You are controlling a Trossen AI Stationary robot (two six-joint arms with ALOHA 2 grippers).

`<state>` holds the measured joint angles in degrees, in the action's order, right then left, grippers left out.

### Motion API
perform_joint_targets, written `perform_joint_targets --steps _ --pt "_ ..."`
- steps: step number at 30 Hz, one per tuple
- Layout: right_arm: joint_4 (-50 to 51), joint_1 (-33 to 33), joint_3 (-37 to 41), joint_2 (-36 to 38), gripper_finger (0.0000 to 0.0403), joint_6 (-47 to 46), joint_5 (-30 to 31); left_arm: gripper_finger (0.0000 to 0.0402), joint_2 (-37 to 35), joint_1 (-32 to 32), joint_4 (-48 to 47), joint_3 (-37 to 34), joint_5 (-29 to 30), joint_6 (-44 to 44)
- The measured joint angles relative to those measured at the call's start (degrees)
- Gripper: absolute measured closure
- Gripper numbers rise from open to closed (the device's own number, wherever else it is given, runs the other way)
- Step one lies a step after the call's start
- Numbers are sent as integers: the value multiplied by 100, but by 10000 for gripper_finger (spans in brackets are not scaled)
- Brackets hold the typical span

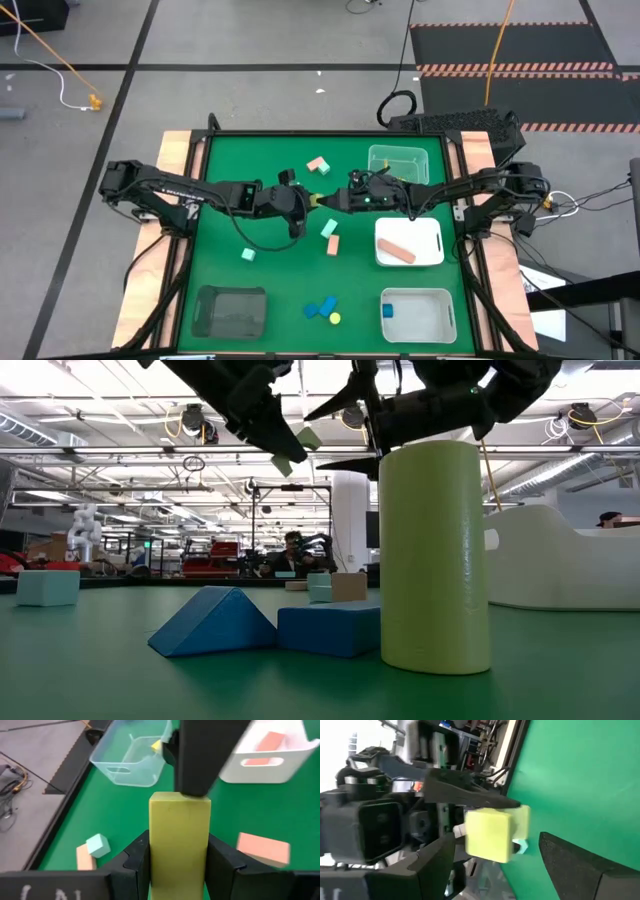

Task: Sort & place blocks by color
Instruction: Put the left yellow block into the transparent bin

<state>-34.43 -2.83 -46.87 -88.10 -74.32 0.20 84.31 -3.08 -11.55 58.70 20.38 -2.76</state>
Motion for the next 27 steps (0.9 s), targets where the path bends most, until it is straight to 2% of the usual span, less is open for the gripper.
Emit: perform_joint_targets --steps 11,17,21,27 --pt "52 -131 4 3 127 107 296 269 231 168 223 9 -451 -217" --pt "330 -131 23 -2 137 175 296 269 954 195 -4 602 -472 -431" --pt "564 -140 30 7 153 188 328 269 1350 273 -635 1216 -386 -653" --pt "642 -140 19 19 177 207 210 269 1456 386 -1198 1572 -320 -705"
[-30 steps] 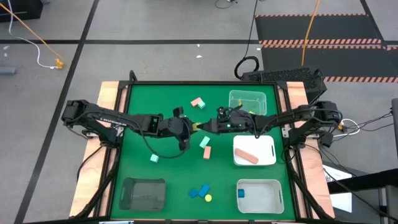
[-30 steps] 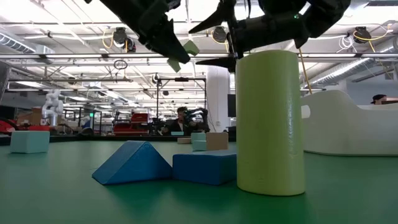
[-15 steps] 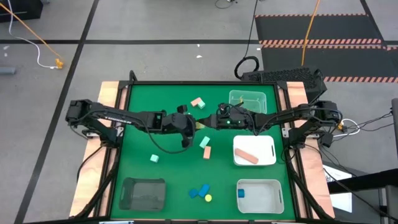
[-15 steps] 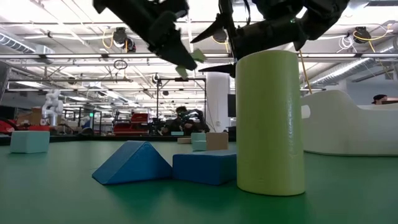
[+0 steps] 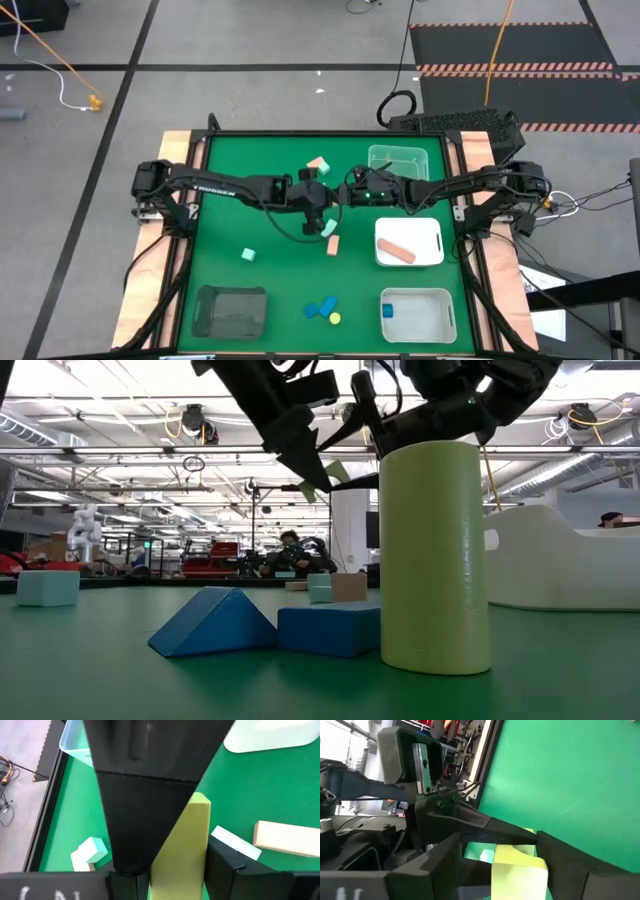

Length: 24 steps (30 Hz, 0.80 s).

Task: Sort & place blocks by color
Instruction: Put the left yellow block into the transparent bin

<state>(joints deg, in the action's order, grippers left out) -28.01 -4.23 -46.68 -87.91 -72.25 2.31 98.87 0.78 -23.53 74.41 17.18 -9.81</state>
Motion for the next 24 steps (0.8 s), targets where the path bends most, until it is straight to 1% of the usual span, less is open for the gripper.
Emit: perform_joint_targets --steps 6,11,13,14,17,19,24 --pt "78 -9 -9 -8 197 -7 -129 269 -11 24 -20 2 -4 -10" --pt "134 -9 -20 -3 199 -71 -320 269 -46 8 -50 4 4 -5" --pt "218 0 -20 -12 200 -86 -494 269 -52 17 25 19 141 -16" --pt "272 11 -20 -8 201 -132 -520 269 -75 30 -22 30 43 -27" --pt "433 11 -31 42 201 -152 -708 269 -98 8 40 28 107 -45" --pt "428 11 -31 37 201 -161 -656 269 -106 18 26 27 120 -64" --pt "376 -17 -24 40 201 -81 -520 269 -131 -34 25 26 -106 43"
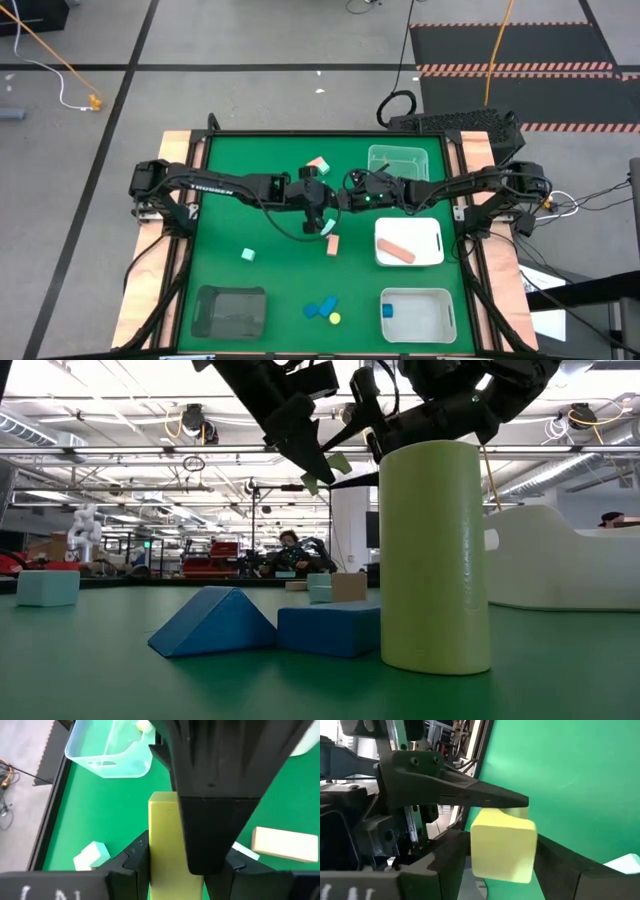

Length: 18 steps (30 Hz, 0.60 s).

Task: Sort & place blocks by color
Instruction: Put the left yellow block into the transparent bin

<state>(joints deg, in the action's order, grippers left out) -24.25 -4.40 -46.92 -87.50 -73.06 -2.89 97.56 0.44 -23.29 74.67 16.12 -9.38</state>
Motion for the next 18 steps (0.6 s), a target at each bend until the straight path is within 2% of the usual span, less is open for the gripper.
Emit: perform_joint_targets --steps 5,10,13,18 --pt "3 -26 4 -7 225 20 6 269 -2 -61 142 0 -17 21" --pt "20 -37 5 -7 297 28 77 218 -2 -58 272 -4 107 159" --pt "28 -35 9 -8 297 108 86 205 -2 -65 261 -4 107 375" --pt "133 -81 9 -7 297 277 83 214 -33 -141 256 -7 107 647"
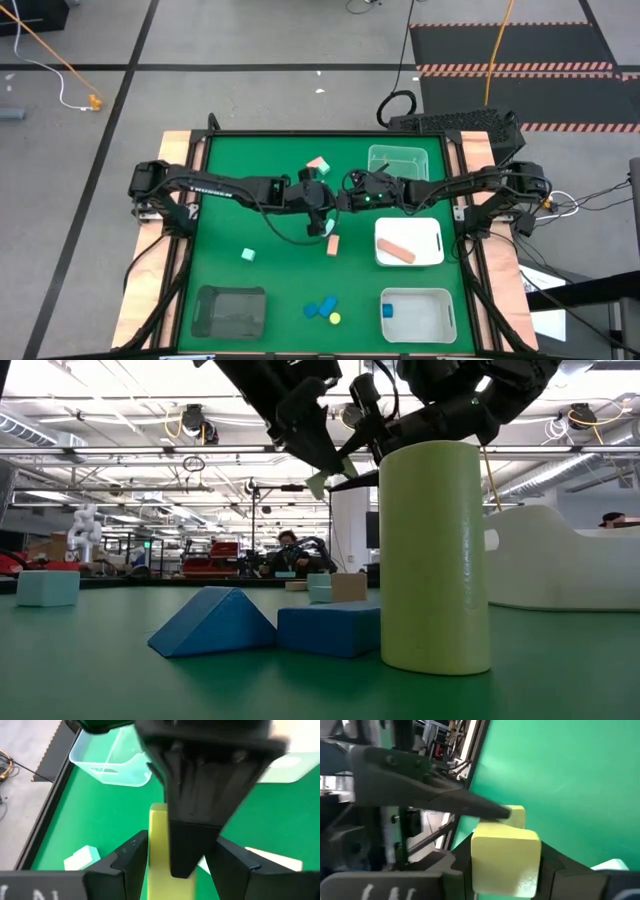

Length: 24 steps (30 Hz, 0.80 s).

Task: Sort & place blocks by color
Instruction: Put the left yellow block into the transparent bin

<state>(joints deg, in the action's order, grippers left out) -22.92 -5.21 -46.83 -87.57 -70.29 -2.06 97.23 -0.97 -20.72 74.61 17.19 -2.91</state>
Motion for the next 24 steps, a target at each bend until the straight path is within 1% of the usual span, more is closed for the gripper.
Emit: perform_joint_targets --steps 5,8,11,12,14,16,19,22,24 --pt "388 -240 -5 9 297 209 -227 218 -200 -103 -193 -6 11 103" --pt "764 -433 35 -34 297 241 -279 211 -384 -118 -352 29 77 431" --pt "735 -611 9 30 297 355 -461 204 -519 -96 -967 -13 239 936" --pt "775 -671 0 87 297 392 -557 201 -569 -85 -1006 -6 247 1085" --pt "911 -779 20 185 297 474 -586 198 -717 -49 -1502 -4 251 1369" --pt "1081 -947 17 432 297 622 -583 198 -746 -30 -1618 18 273 1683" --pt "1416 -1275 -11 958 297 918 -575 202 -754 0 -2276 -26 249 2086" --pt "2246 -1663 17 1576 297 1264 -515 208 -756 10 -2489 7 251 2321" --pt "2874 -1910 1 2012 297 1447 -345 210 -743 21 -2748 -17 240 2443"
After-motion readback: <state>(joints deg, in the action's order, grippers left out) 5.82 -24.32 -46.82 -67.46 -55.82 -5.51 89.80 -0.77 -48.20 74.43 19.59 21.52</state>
